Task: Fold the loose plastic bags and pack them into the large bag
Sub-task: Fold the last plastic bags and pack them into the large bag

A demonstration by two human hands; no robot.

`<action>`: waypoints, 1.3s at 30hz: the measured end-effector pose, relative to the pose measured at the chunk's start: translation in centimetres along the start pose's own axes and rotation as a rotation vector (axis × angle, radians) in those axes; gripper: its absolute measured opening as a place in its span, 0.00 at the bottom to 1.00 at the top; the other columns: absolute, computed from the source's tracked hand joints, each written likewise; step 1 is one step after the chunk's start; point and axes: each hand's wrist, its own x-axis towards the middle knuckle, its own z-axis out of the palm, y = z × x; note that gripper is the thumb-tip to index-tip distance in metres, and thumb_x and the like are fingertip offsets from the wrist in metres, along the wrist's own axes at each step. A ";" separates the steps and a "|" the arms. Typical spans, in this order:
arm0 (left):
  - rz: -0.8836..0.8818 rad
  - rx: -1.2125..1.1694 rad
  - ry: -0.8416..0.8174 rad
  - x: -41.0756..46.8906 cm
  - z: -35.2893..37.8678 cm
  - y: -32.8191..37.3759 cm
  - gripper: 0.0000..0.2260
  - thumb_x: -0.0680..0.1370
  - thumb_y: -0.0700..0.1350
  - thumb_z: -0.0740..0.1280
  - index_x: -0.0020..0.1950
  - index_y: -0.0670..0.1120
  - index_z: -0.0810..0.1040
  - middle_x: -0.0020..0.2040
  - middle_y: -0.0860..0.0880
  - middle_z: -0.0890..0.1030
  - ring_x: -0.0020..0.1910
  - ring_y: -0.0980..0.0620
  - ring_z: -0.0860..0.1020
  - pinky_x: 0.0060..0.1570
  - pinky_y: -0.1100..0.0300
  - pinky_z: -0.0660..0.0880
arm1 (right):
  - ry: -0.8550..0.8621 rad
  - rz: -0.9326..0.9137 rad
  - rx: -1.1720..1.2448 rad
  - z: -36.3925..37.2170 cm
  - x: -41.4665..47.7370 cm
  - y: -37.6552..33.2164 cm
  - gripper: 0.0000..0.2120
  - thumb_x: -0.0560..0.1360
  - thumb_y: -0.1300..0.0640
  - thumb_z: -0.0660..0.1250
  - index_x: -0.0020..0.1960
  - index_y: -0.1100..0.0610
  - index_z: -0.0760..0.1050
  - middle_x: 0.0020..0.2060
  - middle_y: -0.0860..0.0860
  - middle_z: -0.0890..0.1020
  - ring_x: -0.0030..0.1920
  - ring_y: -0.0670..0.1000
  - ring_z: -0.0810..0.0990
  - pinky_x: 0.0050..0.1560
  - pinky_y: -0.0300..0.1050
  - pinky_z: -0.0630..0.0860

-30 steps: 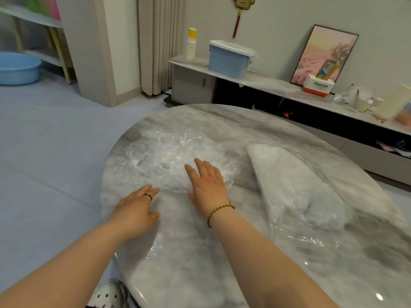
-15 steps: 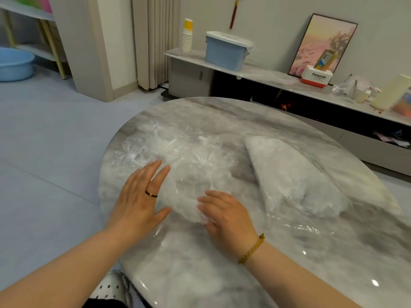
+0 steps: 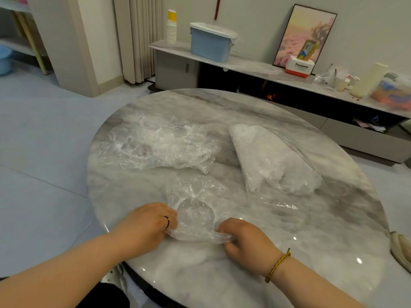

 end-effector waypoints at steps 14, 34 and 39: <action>-0.737 -0.719 0.158 1.6 -0.5 1.5 0.16 0.77 0.35 0.62 0.44 0.58 0.71 0.33 0.47 0.76 0.30 0.54 0.75 0.27 0.71 0.70 | 0.140 0.357 0.188 -0.6 2.1 -0.8 0.07 0.78 0.57 0.51 0.42 0.51 0.63 0.39 0.61 0.80 0.41 0.61 0.78 0.43 0.52 0.75; -0.034 0.166 0.137 2.9 0.1 3.4 0.20 0.82 0.49 0.45 0.57 0.49 0.75 0.56 0.46 0.81 0.59 0.51 0.70 0.66 0.58 0.55 | 0.112 0.485 -0.127 0.4 2.8 -1.0 0.13 0.79 0.62 0.52 0.63 0.58 0.60 0.29 0.47 0.65 0.27 0.46 0.62 0.26 0.38 0.58; -0.248 0.202 -0.329 3.6 1.0 3.5 0.34 0.79 0.57 0.32 0.66 0.45 0.71 0.64 0.50 0.75 0.66 0.54 0.71 0.68 0.62 0.44 | 0.240 0.438 -0.287 0.6 2.7 -1.4 0.27 0.71 0.63 0.67 0.68 0.56 0.64 0.49 0.53 0.77 0.32 0.52 0.76 0.22 0.36 0.55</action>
